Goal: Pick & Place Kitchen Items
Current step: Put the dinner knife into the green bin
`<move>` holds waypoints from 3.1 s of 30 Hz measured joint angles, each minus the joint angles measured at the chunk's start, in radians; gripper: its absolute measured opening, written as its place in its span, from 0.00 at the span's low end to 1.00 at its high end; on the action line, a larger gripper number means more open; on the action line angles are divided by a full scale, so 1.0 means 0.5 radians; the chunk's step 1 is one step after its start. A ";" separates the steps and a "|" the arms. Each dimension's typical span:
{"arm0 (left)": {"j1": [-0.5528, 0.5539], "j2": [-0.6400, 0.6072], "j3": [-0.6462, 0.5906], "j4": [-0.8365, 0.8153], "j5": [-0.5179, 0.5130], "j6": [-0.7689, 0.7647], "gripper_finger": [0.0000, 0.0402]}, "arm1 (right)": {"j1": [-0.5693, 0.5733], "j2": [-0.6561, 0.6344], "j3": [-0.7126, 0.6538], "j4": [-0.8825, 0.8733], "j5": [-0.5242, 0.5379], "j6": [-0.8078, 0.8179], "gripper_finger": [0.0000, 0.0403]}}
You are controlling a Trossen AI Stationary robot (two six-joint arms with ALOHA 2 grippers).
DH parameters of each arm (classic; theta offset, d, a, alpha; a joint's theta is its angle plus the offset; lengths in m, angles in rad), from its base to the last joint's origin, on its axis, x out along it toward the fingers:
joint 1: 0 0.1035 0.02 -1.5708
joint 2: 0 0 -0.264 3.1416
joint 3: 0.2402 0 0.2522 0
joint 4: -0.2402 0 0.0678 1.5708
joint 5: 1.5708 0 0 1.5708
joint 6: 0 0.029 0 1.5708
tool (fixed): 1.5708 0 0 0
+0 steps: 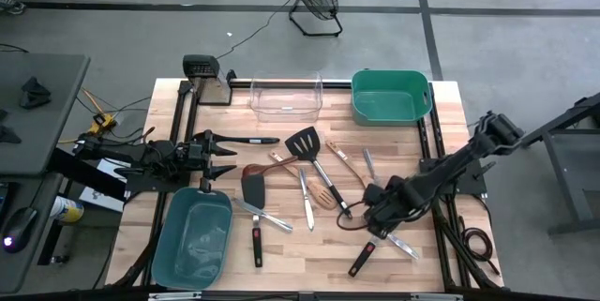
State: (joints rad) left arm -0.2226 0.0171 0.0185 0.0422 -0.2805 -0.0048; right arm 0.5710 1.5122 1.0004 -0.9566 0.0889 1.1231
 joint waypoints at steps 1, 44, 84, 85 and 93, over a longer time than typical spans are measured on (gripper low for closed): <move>0.000 0.000 0.000 0.000 0.000 0.000 0.46 | 0.003 0.030 0.000 0.019 -0.001 0.003 0.66; -0.001 0.000 0.000 -0.017 0.001 0.000 0.46 | -0.003 0.500 -0.002 0.334 -0.095 0.012 0.66; -0.001 0.000 0.000 -0.018 0.001 0.000 0.46 | -0.033 0.517 0.000 0.383 -0.222 -0.102 0.17; 0.000 0.000 0.000 -0.019 0.001 0.000 0.46 | -0.034 0.510 -0.001 0.383 -0.231 -0.108 0.17; 0.000 0.000 0.000 -0.019 0.001 0.000 0.46 | -0.047 0.397 -0.009 0.338 -0.298 -0.123 0.17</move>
State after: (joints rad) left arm -0.2226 0.0173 0.0185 0.0325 -0.2798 -0.0048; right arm 0.5473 1.7106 0.9958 -0.7876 -0.0601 1.0615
